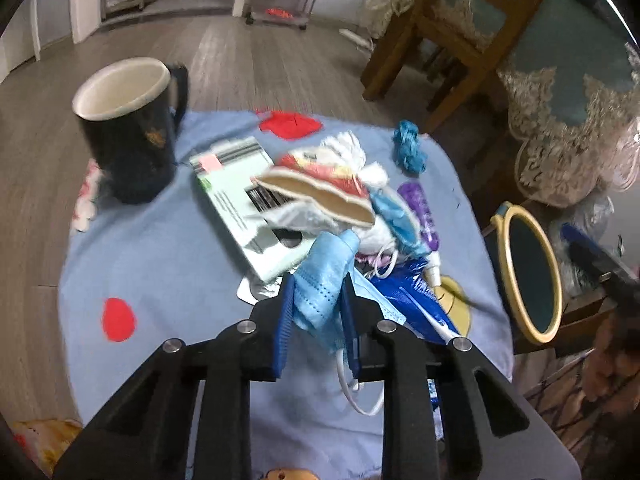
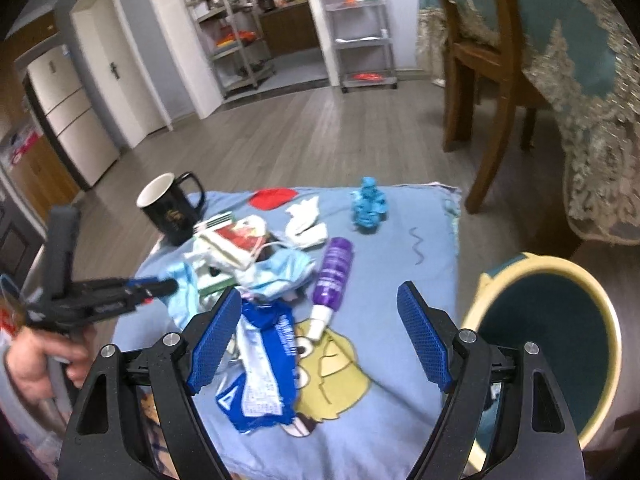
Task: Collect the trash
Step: 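Grasp the blue face mask with the left gripper while the right gripper returns to the pile, then grasp the white tissue with the right gripper while the left gripper holds the blue mask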
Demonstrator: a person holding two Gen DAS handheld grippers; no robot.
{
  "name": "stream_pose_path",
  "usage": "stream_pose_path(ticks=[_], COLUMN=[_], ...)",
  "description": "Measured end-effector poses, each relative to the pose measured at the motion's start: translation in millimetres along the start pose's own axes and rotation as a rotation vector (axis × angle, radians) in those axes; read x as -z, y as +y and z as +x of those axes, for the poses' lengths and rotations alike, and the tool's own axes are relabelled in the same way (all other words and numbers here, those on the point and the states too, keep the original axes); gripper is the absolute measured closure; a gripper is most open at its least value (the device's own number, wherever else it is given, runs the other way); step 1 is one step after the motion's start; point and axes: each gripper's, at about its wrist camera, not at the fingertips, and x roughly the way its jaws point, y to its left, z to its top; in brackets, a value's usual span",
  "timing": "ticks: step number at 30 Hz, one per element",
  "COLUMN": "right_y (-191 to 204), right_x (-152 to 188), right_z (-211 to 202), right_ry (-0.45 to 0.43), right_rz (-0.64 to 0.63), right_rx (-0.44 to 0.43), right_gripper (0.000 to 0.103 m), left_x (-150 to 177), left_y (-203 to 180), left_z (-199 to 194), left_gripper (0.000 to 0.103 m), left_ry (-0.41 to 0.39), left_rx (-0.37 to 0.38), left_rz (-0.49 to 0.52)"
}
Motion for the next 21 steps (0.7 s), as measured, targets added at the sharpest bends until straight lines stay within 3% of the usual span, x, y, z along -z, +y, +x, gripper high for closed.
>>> stream_pose_path(ticks=[5, 7, 13, 21], right_y=[17.4, 23.0, 30.7, 39.9], right_x=[-3.6, -9.2, -45.5, -82.8], right_z=[28.3, 40.6, 95.4, 184.6], right_ry=[0.042, 0.050, 0.098, 0.222], right_rz=[-0.036, -0.055, -0.075, -0.109], right_rx=[-0.015, -0.012, 0.006, 0.044], right_gripper=[0.023, 0.029, 0.039, 0.040], left_x=[-4.4, -6.5, -20.2, -37.5], left_y=[9.8, 13.7, 19.4, 20.9], left_z=[-27.3, -29.6, -34.8, -41.0], left_gripper=[0.081, 0.081, 0.081, 0.081], left_ry=[-0.074, -0.091, -0.145, -0.199], left_rx=[-0.010, -0.013, -0.004, 0.004], left_rz=[-0.041, -0.054, -0.107, -0.140])
